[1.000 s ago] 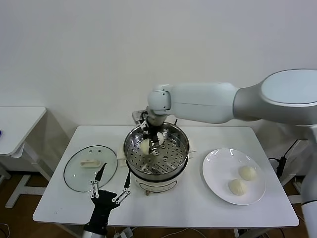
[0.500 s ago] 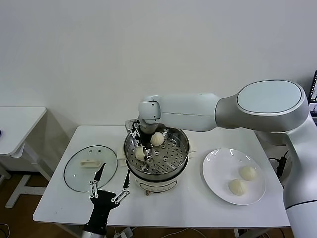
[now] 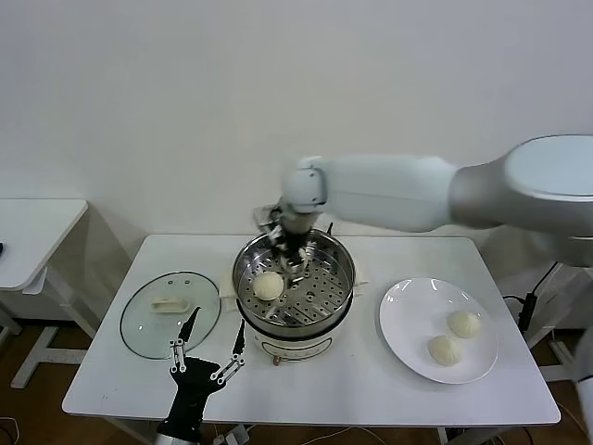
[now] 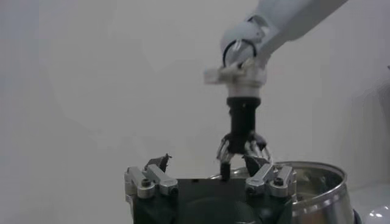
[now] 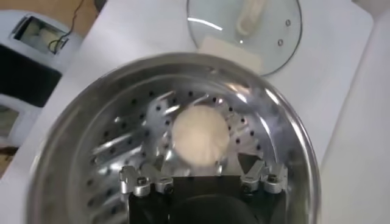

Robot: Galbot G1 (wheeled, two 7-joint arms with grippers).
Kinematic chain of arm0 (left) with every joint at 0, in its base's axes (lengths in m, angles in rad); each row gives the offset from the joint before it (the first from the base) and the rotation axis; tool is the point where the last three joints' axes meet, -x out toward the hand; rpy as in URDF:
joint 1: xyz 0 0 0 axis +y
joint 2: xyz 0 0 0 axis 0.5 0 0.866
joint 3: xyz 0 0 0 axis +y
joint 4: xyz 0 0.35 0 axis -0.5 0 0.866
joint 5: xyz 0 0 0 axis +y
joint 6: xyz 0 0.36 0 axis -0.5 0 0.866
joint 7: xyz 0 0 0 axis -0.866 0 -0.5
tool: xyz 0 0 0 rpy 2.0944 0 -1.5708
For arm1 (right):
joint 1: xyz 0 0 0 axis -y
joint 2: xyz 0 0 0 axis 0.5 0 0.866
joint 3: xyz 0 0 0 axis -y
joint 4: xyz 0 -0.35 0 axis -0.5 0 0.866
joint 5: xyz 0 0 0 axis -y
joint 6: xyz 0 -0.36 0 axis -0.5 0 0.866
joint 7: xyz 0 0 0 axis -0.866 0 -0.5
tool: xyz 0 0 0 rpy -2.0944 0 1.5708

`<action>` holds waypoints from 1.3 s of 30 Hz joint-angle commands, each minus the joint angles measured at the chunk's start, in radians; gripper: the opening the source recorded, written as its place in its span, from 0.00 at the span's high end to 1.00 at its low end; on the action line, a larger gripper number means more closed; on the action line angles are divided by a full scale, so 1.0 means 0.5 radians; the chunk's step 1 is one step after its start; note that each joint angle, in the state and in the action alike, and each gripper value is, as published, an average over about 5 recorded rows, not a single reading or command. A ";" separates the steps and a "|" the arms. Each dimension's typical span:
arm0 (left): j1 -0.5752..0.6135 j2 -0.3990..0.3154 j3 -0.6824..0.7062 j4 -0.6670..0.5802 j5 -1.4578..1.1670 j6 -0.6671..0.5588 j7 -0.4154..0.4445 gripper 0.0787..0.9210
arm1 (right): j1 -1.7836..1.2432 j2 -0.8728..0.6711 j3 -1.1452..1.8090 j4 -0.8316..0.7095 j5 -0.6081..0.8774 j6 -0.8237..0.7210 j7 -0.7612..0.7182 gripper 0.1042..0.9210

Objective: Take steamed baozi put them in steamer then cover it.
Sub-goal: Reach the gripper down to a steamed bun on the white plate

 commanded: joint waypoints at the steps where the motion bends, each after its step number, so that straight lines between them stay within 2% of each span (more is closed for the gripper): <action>1: 0.004 0.002 0.003 -0.008 0.018 0.010 0.001 0.12 | 0.193 -0.883 0.149 0.307 -0.377 0.206 -0.399 0.12; 8: 0.001 -0.004 0.014 -0.011 0.029 0.015 0.002 0.12 | 0.009 -1.409 0.093 0.309 -0.615 0.311 -0.457 0.12; 14: 0.010 -0.014 0.022 -0.013 0.040 0.015 0.001 0.12 | -0.484 -1.611 0.193 0.267 -0.796 0.361 -0.393 0.12; 25: 0.038 -0.030 -0.003 -0.010 0.049 0.005 0.000 0.12 | -1.058 -1.545 0.540 0.145 -0.938 0.367 -0.238 0.12; 39: 0.029 -0.049 -0.027 0.011 0.046 -0.010 -0.004 0.12 | -1.224 -1.399 0.670 0.012 -1.042 0.376 -0.129 0.12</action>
